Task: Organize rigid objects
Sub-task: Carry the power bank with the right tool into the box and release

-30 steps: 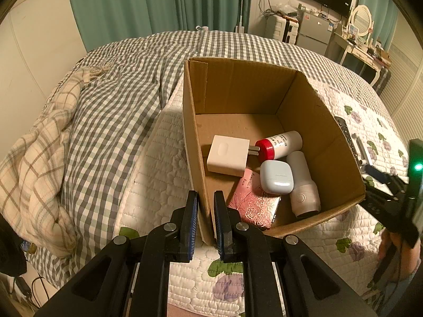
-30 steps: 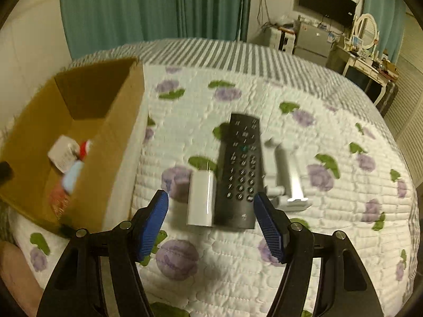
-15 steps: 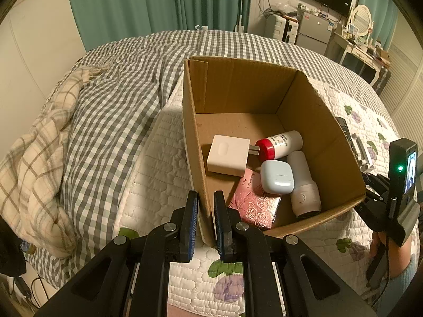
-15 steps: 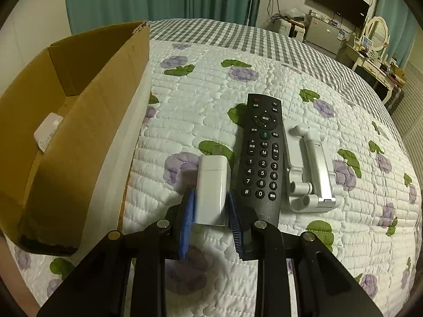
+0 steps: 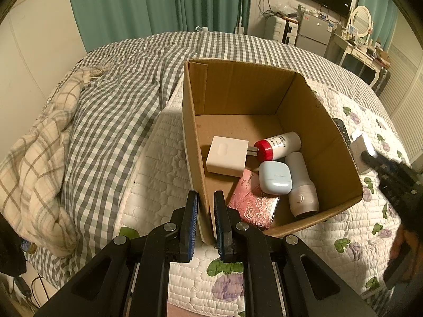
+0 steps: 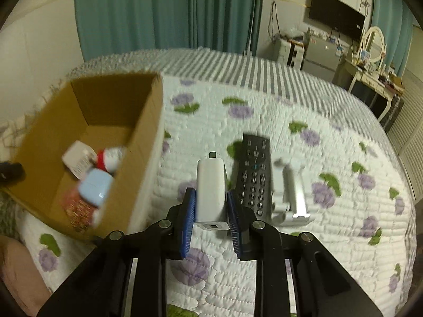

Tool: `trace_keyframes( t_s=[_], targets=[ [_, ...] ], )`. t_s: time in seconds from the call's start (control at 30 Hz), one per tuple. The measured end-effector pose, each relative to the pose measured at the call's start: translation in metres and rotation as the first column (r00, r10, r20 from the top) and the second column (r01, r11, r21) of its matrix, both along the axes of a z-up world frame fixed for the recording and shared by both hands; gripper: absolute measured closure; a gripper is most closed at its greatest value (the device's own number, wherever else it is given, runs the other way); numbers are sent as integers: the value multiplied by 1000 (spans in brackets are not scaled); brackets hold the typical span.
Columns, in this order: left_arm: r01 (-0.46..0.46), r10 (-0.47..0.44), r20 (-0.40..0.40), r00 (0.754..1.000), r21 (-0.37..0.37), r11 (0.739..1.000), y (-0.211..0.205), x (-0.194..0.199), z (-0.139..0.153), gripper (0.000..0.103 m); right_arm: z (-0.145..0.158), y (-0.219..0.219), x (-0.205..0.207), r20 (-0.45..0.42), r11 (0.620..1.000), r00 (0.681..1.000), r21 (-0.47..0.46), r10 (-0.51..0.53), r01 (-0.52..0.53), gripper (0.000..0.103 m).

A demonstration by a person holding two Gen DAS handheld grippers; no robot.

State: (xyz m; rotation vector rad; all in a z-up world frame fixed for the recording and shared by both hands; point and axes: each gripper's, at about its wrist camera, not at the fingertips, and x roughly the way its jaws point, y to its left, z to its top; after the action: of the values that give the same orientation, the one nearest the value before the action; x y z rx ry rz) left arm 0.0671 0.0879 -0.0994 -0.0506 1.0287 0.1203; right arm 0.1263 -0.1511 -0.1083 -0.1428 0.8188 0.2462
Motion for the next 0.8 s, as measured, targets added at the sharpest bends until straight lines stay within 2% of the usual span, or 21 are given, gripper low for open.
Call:
trace_keyframes(
  t_s=[0.23, 0.37, 0.57, 0.8],
  targets=[
    [1, -1, 0, 1000, 0, 1000, 0, 0, 0, 91, 63, 26, -8, 118, 997, 991, 38, 66, -71, 79],
    [1, -1, 0, 1000, 0, 1000, 0, 0, 0, 91, 88, 52, -10, 157, 990, 980, 53, 122, -132, 79],
    [2, -2, 1, 1000, -2, 1000, 0, -1, 2, 91, 93, 89, -12, 162, 976, 968, 68, 193, -206, 79],
    [3, -3, 3, 1000, -5, 1000, -1, -2, 3, 91, 70, 124, -10, 99, 960, 962, 89, 255, -264, 80]
  ],
)
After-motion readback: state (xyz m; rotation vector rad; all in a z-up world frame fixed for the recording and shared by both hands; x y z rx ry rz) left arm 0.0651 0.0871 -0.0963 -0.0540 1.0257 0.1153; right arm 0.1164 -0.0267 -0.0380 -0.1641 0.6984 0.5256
